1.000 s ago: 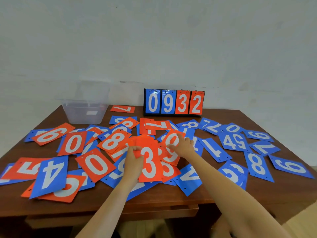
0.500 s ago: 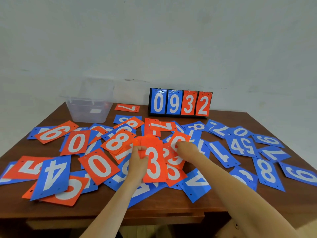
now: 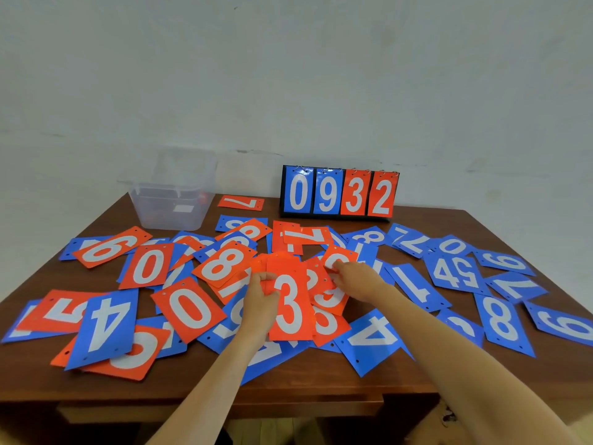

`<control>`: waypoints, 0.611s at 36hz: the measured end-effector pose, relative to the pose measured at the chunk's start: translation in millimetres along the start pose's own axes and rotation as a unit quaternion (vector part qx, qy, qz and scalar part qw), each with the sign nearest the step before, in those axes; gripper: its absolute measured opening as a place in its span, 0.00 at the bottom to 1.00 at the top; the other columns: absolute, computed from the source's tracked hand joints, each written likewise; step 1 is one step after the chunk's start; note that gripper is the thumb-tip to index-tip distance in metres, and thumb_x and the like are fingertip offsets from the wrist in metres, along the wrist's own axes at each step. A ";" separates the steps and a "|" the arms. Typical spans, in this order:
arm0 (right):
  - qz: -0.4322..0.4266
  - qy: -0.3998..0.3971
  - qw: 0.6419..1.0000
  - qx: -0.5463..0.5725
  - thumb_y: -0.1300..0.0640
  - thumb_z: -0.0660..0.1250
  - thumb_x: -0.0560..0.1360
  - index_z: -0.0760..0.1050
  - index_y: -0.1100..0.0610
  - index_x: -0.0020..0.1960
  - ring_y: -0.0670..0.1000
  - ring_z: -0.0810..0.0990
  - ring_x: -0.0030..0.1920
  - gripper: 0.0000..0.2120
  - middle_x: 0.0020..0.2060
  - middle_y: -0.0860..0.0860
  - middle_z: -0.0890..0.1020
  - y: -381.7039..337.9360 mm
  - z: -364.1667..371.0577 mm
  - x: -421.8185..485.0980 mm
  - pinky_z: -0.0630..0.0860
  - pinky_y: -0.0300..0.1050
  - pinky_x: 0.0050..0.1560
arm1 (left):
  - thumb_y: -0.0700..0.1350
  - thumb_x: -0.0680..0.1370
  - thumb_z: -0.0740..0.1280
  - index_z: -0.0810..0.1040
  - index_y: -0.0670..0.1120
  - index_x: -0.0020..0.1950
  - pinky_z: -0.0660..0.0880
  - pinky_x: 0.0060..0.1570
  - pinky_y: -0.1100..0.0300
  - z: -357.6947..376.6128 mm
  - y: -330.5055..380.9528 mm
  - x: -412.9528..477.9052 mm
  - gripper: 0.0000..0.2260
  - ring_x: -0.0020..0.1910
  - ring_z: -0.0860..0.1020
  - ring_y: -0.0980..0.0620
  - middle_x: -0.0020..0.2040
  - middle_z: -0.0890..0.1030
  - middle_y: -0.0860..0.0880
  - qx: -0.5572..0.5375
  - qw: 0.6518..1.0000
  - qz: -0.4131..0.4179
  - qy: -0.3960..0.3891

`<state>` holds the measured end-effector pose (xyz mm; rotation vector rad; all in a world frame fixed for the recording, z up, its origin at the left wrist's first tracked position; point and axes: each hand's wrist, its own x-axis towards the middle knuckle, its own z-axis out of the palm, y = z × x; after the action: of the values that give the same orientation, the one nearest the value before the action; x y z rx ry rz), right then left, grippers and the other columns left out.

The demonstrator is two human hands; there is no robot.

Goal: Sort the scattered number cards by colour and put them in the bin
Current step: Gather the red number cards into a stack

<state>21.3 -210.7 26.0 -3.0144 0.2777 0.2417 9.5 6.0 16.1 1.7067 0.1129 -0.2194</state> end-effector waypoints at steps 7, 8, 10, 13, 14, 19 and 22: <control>0.023 0.022 0.998 -0.058 0.61 0.61 0.78 0.64 0.56 0.72 0.59 0.74 0.64 0.22 0.66 0.57 0.73 25.8 -1.1 -17.4 0.72 0.50 0.59 | 0.39 0.78 0.64 0.71 0.57 0.53 0.81 0.46 0.48 8.3 0.7 -6.0 0.12 0.56 0.77 0.46 0.62 0.74 0.49 0.011 1.000 0.014 -0.003; 0.033 0.029 0.999 -0.031 0.57 0.62 0.78 0.67 0.56 0.70 0.58 0.74 0.63 0.21 0.65 0.57 0.74 28.8 -3.8 -21.5 0.72 0.49 0.58 | 0.39 0.78 0.64 0.71 0.57 0.53 0.81 0.45 0.50 10.7 0.7 -6.5 0.12 0.55 0.77 0.47 0.61 0.74 0.49 0.012 1.000 0.018 -0.004; 0.046 0.060 0.997 0.032 0.55 0.63 0.78 0.71 0.57 0.68 0.57 0.74 0.63 0.19 0.65 0.56 0.74 35.8 -12.0 -28.7 0.70 0.46 0.56 | 0.38 0.78 0.63 0.71 0.55 0.55 0.81 0.43 0.54 15.3 1.0 -8.0 0.12 0.54 0.77 0.48 0.59 0.73 0.51 0.013 1.000 0.025 -0.010; 0.095 0.121 0.984 0.088 0.66 0.60 0.78 0.63 0.59 0.73 0.57 0.71 0.66 0.24 0.69 0.58 0.70 39.9 -29.1 -36.9 0.69 0.47 0.62 | 0.38 0.78 0.63 0.71 0.54 0.57 0.80 0.41 0.56 22.8 4.7 -11.9 0.13 0.50 0.77 0.50 0.56 0.72 0.52 -0.002 1.000 0.024 -0.018; 0.098 0.161 0.976 0.111 0.67 0.58 0.78 0.62 0.58 0.73 0.56 0.72 0.66 0.24 0.69 0.58 0.71 39.5 -32.5 -41.0 0.70 0.47 0.62 | 0.38 0.78 0.63 0.71 0.54 0.58 0.80 0.41 0.56 25.5 6.4 -13.1 0.13 0.49 0.77 0.51 0.56 0.72 0.51 -0.006 1.000 0.021 -0.018; 0.005 0.313 0.925 0.216 0.66 0.54 0.80 0.67 0.59 0.71 0.57 0.75 0.62 0.20 0.64 0.57 0.75 22.8 -24.7 -81.8 0.72 0.47 0.60 | 0.37 0.78 0.63 0.72 0.53 0.55 0.79 0.40 0.55 38.8 12.6 -17.6 0.12 0.56 0.77 0.44 0.57 0.73 0.49 -0.048 0.998 0.007 -0.036; -0.084 0.308 0.911 0.260 0.62 0.54 0.80 0.70 0.59 0.68 0.55 0.76 0.61 0.18 0.63 0.56 0.77 6.5 -14.1 -111.1 0.71 0.43 0.59 | 0.42 0.78 0.63 0.74 0.55 0.48 0.79 0.51 0.45 46.5 13.5 -21.0 0.07 0.54 0.78 0.44 0.58 0.77 0.47 -0.084 0.995 -0.001 -0.048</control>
<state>-85.7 -199.5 57.9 -2.4664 0.0989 -0.6991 -12.0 -40.9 27.3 1.5271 0.0595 -0.2845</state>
